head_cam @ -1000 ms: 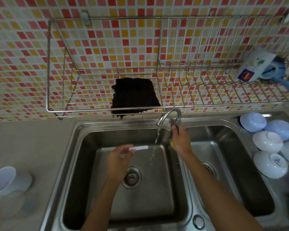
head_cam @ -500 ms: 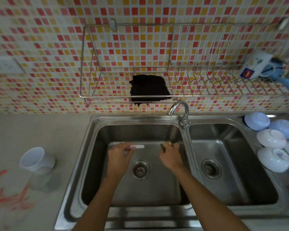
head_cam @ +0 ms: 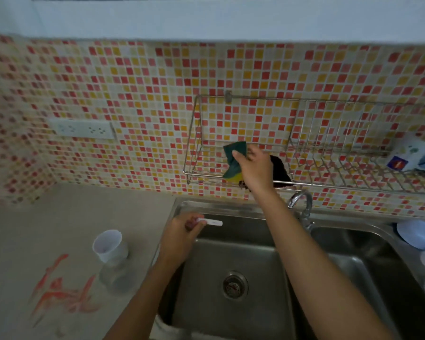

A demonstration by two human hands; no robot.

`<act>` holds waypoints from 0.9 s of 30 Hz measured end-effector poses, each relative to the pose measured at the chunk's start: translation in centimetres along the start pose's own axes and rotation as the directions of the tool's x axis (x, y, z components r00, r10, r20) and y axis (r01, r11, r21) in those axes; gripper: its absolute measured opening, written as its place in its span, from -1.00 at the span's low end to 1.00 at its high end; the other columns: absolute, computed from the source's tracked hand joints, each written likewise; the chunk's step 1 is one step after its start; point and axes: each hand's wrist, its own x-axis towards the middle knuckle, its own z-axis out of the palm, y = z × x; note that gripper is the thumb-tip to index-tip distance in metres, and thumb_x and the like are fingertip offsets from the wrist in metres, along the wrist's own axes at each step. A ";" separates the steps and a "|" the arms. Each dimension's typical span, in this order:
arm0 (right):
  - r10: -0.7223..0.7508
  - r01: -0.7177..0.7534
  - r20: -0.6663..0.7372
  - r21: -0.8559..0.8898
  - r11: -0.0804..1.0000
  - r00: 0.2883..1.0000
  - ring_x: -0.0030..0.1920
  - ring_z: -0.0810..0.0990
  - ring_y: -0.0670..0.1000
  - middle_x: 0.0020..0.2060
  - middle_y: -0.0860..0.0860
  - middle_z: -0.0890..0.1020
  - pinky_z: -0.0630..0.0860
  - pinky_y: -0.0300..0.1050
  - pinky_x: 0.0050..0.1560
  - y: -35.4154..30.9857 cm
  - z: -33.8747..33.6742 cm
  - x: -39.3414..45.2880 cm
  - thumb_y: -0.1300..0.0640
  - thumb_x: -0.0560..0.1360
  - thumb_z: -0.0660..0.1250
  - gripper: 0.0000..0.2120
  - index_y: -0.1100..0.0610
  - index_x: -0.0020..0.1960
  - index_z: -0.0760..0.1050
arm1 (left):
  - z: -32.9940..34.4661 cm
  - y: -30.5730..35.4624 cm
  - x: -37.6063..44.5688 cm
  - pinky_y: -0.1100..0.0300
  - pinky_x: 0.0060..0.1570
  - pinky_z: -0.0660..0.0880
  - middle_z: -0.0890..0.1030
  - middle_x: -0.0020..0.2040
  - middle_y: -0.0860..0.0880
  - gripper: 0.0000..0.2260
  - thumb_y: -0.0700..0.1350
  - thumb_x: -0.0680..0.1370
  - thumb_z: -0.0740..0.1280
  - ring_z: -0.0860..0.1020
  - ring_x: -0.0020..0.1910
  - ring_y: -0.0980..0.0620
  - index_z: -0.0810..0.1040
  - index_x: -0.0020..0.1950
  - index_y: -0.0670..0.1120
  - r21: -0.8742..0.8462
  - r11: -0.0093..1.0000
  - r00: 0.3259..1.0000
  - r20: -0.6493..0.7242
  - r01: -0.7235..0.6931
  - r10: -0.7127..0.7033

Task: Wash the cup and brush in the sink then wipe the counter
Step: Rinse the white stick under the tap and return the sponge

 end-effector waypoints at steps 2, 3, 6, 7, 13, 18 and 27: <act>0.038 -0.040 -0.033 -0.081 0.996 0.999 0.06 0.62 0.03 0.09 0.06 0.64 0.57 -0.01 0.10 0.3 1.4 2.8 0.04 0.48 0.41 -0.66 0.16 0.20 0.50 | -1.4 -0.8 0.3 0.39 -0.14 0.49 0.67 -0.15 0.06 -0.87 -0.09 0.50 0.40 0.59 -0.20 0.22 0.66 0.03 -0.03 -0.011 1.000 1.000 -0.007 0.001 -0.001; 0.069 -0.073 -0.029 -0.142 0.987 0.997 0.09 0.60 0.05 0.13 0.08 0.61 0.55 -0.03 0.12 0.8 1.9 4.0 0.03 0.46 0.43 -0.58 0.17 0.25 0.46 | -2.1 -1.2 0.5 0.42 -0.14 0.46 0.67 -0.14 0.07 -0.87 -0.09 0.50 0.41 0.58 -0.19 0.23 0.66 0.03 -0.03 -0.010 1.000 1.000 -0.012 0.011 -0.011; 0.164 -0.150 0.017 -0.318 0.936 0.986 0.16 0.54 0.07 0.16 0.06 0.54 0.49 -0.13 0.05 2.0 3.2 5.7 0.04 0.41 0.49 -0.44 0.20 0.30 0.36 | -3.7 -2.7 0.9 0.37 -0.13 0.48 0.67 -0.14 0.06 -0.87 -0.09 0.49 0.42 0.58 -0.18 0.22 0.68 0.02 -0.04 -0.022 1.000 1.000 -0.020 0.020 -0.021; 0.185 -0.161 0.034 -0.364 0.917 0.982 0.16 0.54 0.08 0.16 0.07 0.54 0.50 -0.11 0.06 2.4 3.7 6.0 0.04 0.40 0.50 -0.42 0.20 0.29 0.35 | -4.3 -3.3 1.1 0.35 -0.14 0.50 0.68 -0.16 0.06 -0.88 -0.09 0.49 0.43 0.59 -0.19 0.21 0.68 0.01 -0.03 -0.035 0.999 0.999 -0.029 0.022 -0.023; 0.129 -0.050 0.091 -0.593 0.804 0.987 0.10 0.54 0.12 0.12 0.13 0.56 0.43 -0.14 -0.03 3.2 5.8 6.5 0.10 0.43 0.47 -0.60 0.20 0.19 0.45 | -7.3 -6.3 1.7 0.51 -0.22 0.42 0.66 -0.19 0.11 -0.88 -0.08 0.47 0.44 0.58 -0.22 0.21 0.67 -0.01 -0.03 -0.042 0.998 0.997 -0.058 0.042 -0.044; 0.112 -0.040 0.034 -0.801 0.597 0.993 0.10 0.52 0.18 0.12 0.16 0.56 0.52 0.07 0.02 3.4 7.0 6.1 -0.03 0.54 0.31 -0.68 0.14 0.20 0.52 | -9.2 -8.2 1.9 0.58 -0.25 0.40 0.65 -0.19 0.09 -0.88 -0.12 0.46 0.45 0.57 -0.24 0.20 0.67 -0.02 -0.07 -0.036 0.998 0.995 -0.086 0.049 -0.052; -0.556 0.408 -0.094 -0.581 0.705 0.826 0.35 0.36 0.10 0.34 0.13 0.39 0.35 0.00 0.34 4.0 14.2 -4.3 0.16 0.57 0.26 -0.71 0.18 0.27 0.49 | -15.0 -14.1 2.3 0.57 -0.18 0.38 0.65 -0.16 0.06 -0.89 -0.14 0.44 0.48 0.58 -0.22 0.14 0.67 -0.04 -0.07 -0.003 0.996 0.968 -0.236 0.087 -0.085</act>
